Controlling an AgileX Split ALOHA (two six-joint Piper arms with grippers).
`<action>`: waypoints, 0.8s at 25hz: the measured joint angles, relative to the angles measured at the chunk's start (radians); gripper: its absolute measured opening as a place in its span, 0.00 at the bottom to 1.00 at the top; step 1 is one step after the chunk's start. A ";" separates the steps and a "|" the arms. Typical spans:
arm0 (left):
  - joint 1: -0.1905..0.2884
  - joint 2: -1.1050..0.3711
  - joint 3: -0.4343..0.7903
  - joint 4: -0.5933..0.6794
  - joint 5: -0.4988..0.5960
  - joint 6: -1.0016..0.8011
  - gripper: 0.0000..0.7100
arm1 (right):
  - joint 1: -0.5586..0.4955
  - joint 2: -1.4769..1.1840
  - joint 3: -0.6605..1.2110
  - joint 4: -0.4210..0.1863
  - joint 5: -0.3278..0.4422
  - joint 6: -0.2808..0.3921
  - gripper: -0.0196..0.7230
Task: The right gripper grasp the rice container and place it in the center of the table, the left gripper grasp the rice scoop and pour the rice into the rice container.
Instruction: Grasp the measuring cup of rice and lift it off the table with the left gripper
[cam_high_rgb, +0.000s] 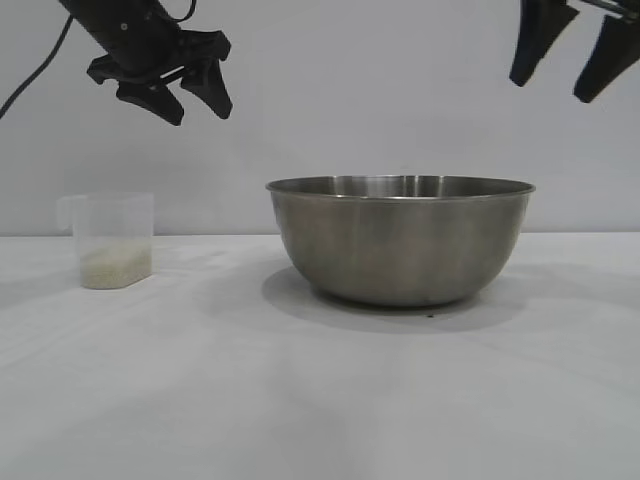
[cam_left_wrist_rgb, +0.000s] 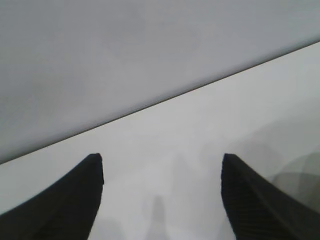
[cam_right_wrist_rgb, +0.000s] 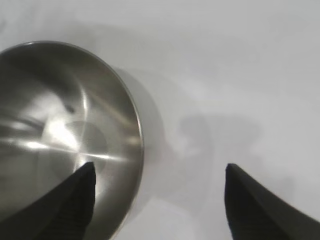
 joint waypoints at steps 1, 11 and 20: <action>0.000 0.000 0.000 0.000 0.000 -0.011 0.63 | 0.000 -0.073 0.033 0.000 -0.007 -0.005 0.65; 0.000 0.000 0.000 0.002 -0.002 -0.038 0.63 | -0.001 -0.680 0.188 -0.004 0.260 0.015 0.65; 0.000 0.000 0.000 0.002 -0.002 -0.038 0.63 | -0.008 -0.943 0.199 -0.199 0.680 0.217 0.58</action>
